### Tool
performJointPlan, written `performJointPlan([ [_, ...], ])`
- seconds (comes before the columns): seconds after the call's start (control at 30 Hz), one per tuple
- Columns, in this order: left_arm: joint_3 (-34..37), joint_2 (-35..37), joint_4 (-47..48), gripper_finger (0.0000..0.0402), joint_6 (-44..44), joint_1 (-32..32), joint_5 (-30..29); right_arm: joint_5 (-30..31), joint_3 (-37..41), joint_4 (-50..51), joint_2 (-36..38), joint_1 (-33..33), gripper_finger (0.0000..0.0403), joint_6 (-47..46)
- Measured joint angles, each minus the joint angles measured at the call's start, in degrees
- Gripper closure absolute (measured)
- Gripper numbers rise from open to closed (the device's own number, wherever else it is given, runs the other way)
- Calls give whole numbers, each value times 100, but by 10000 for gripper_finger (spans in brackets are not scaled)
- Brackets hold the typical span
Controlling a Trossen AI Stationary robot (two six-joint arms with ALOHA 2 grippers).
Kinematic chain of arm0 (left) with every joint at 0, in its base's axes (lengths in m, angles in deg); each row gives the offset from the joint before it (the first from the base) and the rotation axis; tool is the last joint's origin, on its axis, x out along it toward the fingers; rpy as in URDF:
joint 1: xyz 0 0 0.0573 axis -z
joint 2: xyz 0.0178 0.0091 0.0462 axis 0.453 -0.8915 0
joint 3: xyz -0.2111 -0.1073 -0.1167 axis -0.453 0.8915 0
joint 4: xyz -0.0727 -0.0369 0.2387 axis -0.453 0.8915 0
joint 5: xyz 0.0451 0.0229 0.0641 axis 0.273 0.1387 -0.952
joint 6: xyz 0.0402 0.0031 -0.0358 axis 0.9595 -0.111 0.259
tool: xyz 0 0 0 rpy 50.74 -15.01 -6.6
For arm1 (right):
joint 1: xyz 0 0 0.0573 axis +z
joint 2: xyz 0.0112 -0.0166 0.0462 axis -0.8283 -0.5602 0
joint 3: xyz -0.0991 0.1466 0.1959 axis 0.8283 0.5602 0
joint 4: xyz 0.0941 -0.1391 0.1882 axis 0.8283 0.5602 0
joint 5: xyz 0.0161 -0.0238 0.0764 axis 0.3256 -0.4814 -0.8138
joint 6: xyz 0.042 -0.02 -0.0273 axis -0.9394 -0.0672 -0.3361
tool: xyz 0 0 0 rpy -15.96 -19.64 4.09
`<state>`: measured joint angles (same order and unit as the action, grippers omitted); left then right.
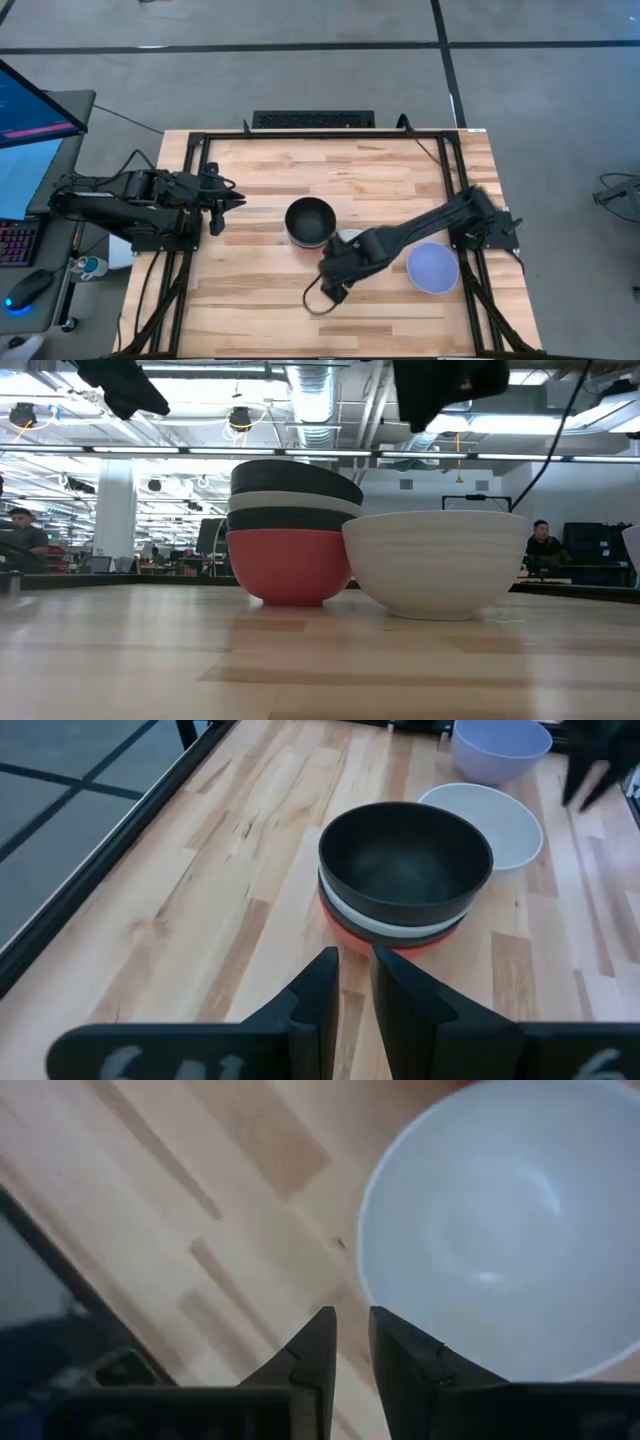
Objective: Nest bowls inside each other
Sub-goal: Stack the white bowl on the black bowl
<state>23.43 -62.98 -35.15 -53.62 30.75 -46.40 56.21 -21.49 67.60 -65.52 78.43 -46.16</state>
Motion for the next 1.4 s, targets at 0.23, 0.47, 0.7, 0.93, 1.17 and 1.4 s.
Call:
performJointPlan([
  [0.23, 0, 2, -2, 349, 0, 2, -4, 2, 2507, -1719, 1785, -365, 317, -824],
  [0.47, 0, 2, 0, 349, -8, 0, -92, 145, 2973, -841, 2139, -630, 317, -779],
  [0.7, 0, 2, 2, 349, -174, 0, -311, -7, 3135, -692, 2128, -975, 317, -70],
  [0.93, 0, 2, 15, 349, -306, 0, -446, -149, 3512, -1019, 2128, -1204, 317, 273],
  [1.17, 0, 2, 52, 349, -449, 0, -495, -339, 3882, -1485, 2117, -1246, 317, 391],
  [1.4, 0, 1, 101, 349, -514, 0, -622, -322, 3878, -1765, 2125, -1286, 317, 418],
])
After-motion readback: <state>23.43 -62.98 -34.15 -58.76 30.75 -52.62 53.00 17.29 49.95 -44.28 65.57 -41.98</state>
